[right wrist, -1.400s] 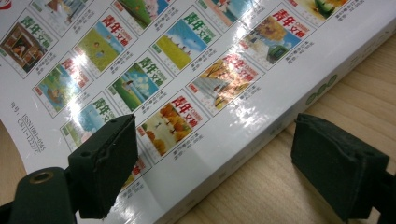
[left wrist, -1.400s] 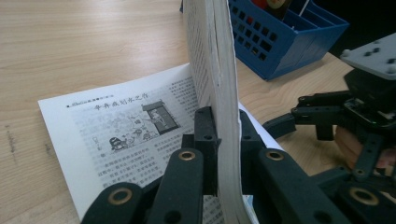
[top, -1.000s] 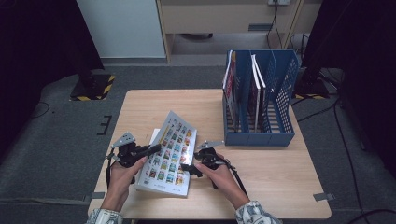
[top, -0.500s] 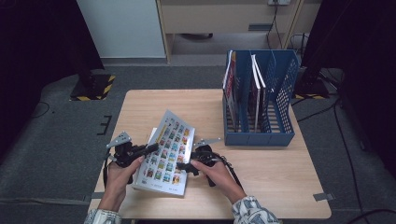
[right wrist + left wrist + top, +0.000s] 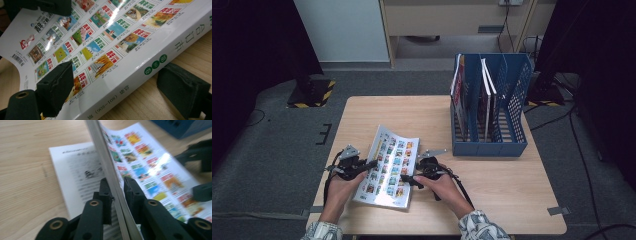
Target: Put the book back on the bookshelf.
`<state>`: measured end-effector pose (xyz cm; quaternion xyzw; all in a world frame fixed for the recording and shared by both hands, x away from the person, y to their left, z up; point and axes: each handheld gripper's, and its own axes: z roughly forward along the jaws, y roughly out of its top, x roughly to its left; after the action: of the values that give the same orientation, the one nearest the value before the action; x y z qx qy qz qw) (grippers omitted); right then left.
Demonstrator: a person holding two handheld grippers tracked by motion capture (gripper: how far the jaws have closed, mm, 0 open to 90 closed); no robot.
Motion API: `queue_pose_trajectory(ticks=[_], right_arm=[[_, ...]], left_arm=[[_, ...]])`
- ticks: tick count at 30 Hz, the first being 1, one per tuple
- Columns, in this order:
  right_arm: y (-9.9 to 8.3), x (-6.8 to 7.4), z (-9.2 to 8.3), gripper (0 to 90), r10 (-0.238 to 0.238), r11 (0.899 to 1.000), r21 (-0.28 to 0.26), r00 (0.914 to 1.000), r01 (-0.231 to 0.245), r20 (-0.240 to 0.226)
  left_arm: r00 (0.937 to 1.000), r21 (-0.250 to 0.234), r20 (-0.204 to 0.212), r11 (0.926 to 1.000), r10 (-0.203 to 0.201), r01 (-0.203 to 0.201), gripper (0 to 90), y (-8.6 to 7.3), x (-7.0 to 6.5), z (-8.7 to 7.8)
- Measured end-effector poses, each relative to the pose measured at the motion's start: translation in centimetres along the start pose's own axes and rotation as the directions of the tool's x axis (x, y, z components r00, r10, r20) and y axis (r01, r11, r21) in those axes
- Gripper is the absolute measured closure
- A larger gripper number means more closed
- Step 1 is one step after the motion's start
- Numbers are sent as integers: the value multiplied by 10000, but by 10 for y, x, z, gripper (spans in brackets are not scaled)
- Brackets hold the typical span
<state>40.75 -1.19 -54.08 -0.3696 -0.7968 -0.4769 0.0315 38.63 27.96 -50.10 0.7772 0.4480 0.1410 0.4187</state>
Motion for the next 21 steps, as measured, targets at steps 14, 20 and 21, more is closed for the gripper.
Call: queue_pose_trajectory(ticks=[14,20,21], right_arm=[[0,1,0,147,-79,10000,20,9999,78,121],[0,2,0,147,-136,9999,35,9998,136,159],[0,2,0,147,-143,9999,38,9998,143,167]], left_arm=[[9890,134,-1211,9961,-852,875,435,-12,26,-5],[9909,435,-1178,9966,-648,704,357,-13,23,3],[9913,510,-1191,9968,-555,619,345,-14,23,4]])
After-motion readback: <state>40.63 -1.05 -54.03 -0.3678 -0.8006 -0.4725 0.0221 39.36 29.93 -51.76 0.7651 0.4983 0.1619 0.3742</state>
